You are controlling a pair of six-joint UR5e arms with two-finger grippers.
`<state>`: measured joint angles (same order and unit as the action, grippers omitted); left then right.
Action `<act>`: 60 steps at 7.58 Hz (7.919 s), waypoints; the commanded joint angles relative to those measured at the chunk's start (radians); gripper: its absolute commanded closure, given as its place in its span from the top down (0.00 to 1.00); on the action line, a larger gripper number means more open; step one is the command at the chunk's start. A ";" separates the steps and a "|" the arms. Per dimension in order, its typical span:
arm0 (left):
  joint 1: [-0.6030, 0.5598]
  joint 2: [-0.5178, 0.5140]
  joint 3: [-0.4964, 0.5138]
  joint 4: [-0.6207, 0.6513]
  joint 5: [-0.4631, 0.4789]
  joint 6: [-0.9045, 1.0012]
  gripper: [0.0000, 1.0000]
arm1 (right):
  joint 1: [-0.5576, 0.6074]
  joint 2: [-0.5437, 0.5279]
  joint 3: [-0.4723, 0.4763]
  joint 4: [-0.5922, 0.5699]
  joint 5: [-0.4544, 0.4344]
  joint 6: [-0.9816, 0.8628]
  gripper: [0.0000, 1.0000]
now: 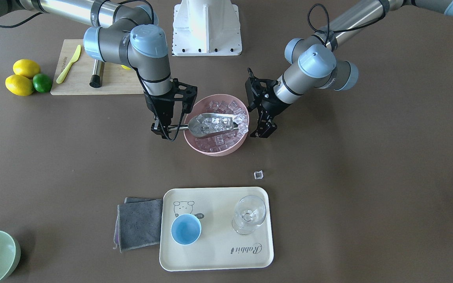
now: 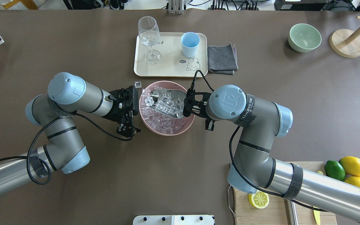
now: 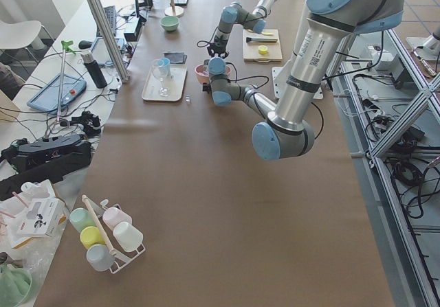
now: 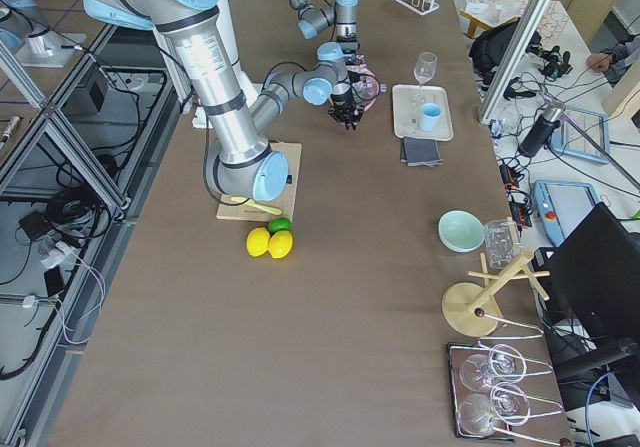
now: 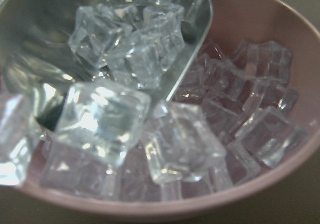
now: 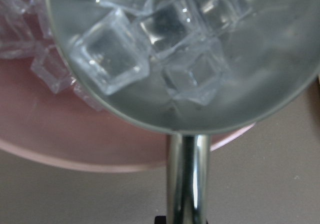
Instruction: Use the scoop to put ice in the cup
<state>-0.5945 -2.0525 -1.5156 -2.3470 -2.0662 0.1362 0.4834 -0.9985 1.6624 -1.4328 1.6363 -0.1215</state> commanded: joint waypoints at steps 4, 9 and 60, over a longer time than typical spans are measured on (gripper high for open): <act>-0.001 0.000 0.000 0.000 0.000 0.000 0.99 | 0.011 -0.020 0.137 -0.167 0.181 -0.105 0.00; -0.007 0.003 -0.003 0.000 -0.003 0.003 0.99 | 0.193 -0.076 0.232 -0.379 0.402 -0.046 0.00; -1.055 0.548 -0.229 0.826 -0.158 0.013 0.99 | 0.461 0.496 -0.417 -0.968 0.180 -0.423 0.00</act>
<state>-1.6454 -1.5119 -1.7784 -1.4376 -2.2235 0.1484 0.8937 -0.3940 1.0337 -2.3581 1.7752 -0.5202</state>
